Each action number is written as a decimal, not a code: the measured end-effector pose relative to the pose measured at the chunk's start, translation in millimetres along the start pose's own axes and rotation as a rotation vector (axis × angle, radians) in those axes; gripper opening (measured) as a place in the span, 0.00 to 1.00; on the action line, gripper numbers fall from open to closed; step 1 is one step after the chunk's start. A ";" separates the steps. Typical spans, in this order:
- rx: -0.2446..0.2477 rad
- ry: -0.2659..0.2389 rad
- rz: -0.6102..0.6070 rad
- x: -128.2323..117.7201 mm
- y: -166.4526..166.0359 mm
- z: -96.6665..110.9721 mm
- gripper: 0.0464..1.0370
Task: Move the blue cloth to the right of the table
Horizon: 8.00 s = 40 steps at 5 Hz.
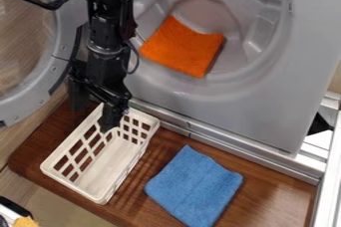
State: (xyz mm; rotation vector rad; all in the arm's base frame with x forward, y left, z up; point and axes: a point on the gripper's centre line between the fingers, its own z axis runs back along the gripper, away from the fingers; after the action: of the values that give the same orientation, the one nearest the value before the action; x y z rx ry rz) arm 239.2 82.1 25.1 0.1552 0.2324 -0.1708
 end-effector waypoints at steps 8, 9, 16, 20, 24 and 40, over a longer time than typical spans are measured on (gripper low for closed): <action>0.094 -0.224 -0.456 45.6 -154.6 -55.6 0.96; 0.071 -0.288 -0.457 56.2 -146.2 -63.3 0.96; -0.007 -0.345 -0.612 85.6 -222.5 -55.0 0.96; 0.023 -0.351 -0.765 82.1 -262.4 -46.9 0.96; 0.145 -0.446 -0.733 58.6 -225.5 36.7 0.96; 0.190 -0.413 -0.706 50.5 -213.8 44.3 0.96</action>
State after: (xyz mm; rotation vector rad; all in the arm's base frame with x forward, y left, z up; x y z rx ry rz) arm 257.4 -141.3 27.2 0.2178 -0.1525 -0.9180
